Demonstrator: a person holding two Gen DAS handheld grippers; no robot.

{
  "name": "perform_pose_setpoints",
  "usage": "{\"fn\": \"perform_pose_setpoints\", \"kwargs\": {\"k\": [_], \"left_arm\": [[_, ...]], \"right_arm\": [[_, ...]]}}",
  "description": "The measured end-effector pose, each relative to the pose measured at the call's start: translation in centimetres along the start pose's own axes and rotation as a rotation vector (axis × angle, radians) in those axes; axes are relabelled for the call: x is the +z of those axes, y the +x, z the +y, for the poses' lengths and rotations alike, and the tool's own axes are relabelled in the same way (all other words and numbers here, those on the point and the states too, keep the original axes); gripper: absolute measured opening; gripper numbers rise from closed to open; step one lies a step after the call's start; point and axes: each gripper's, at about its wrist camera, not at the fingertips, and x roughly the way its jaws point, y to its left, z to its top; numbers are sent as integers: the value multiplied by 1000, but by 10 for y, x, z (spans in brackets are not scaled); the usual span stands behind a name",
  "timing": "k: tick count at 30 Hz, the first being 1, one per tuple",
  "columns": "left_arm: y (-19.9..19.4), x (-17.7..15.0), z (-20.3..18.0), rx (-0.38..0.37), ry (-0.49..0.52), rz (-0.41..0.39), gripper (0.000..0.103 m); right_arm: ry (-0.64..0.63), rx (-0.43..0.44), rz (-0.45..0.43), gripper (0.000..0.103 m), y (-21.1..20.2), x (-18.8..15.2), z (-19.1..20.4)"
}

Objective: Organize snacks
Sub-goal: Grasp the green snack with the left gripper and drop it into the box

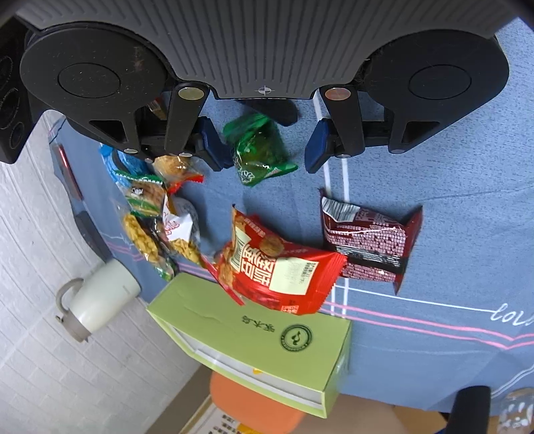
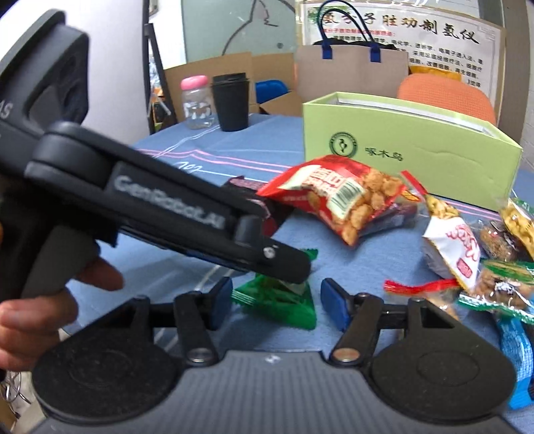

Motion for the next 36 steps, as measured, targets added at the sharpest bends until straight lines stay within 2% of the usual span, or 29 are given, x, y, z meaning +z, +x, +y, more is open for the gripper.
{"fn": "perform_pose_setpoints", "kwargs": {"k": [1,2,3,4,7,11,16,22,28,32,34,35,36], "left_arm": [[0,-2,-2,1,7,-4,35],[0,-4,-4,6,17,-5,27],[1,-5,-5,4,16,2,13],[2,-8,-4,-1,-4,2,5],[-1,-10,-7,-12,-26,-9,3],[-10,13,-20,-73,-19,-51,4],[-14,80,-46,-112,62,-157,4],[13,172,-48,-70,84,-218,5],[59,242,-16,-2,28,-194,6],[78,259,3,102,9,-204,21],[70,254,6,85,13,-232,23],[63,250,6,73,17,-247,28],[57,245,6,65,20,-261,32]], "right_arm": [[-26,-17,-5,64,0,-2,4],[-49,-28,-14,57,-1,-3,8],[-52,-23,-16,53,-1,-4,10],[-57,-33,-16,52,-2,-4,12],[-54,-28,-19,52,-8,-2,9],[-73,-56,-79,52,-24,21,-3],[-131,-109,-181,53,-23,82,-31],[-141,-95,-202,53,27,158,-70],[-143,-50,-147,53,101,206,-97],[-110,-28,-105,53,127,225,-112],[-119,-43,-145,53,113,224,-112],[-114,-48,-172,54,103,223,-113],[-103,-50,-195,61,92,221,-115]]}}
